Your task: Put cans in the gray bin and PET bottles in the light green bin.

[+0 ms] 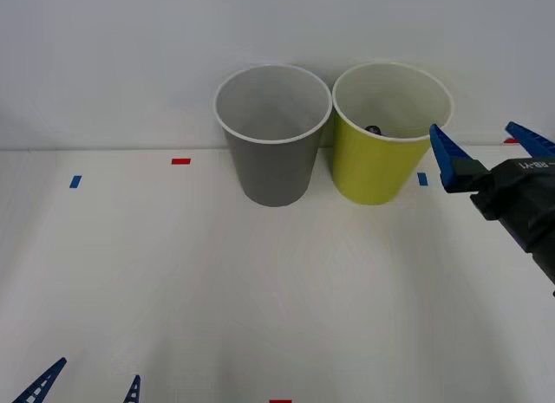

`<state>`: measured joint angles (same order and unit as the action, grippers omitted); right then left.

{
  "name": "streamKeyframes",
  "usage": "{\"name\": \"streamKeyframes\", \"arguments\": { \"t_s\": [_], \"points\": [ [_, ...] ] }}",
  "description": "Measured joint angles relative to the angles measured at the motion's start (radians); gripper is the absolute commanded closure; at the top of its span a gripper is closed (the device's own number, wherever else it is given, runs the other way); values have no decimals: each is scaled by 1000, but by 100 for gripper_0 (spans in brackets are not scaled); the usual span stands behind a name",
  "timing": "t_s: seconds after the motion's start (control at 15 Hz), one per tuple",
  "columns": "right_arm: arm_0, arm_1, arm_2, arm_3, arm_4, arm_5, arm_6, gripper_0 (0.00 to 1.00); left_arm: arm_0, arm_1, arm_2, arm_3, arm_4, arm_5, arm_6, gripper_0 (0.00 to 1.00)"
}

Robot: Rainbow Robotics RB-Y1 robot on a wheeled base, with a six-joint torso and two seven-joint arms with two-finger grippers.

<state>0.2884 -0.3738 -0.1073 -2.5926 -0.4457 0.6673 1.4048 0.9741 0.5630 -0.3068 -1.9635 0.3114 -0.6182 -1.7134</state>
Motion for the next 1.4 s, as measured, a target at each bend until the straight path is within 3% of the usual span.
{"name": "streamKeyframes", "arguments": {
  "t_s": [0.27, 0.53, 0.8, 1.2, 1.4],
  "points": [
    [97, 10, 43, 13, -4, -140, 37, 0, 0, 0, 0, 0, 0, 0, 0, 0],
    [230, 45, 146, 96, -7, -413, 256, 0, 0, 0, 0, 0, 0, 0, 0, 0],
    [364, 51, 236, 161, -10, -635, 375, 0, 0, 0, 0, 0, 0, 0, 0, 0],
    [496, -80, 341, 348, 20, -1043, 390, 0, 0, 0, 0, 0, 0, 0, 0, 0],
    [559, -152, 370, 452, 68, -1184, 300, 0, 0, 0, 0, 0, 0, 0, 0, 0]
  ]
}}
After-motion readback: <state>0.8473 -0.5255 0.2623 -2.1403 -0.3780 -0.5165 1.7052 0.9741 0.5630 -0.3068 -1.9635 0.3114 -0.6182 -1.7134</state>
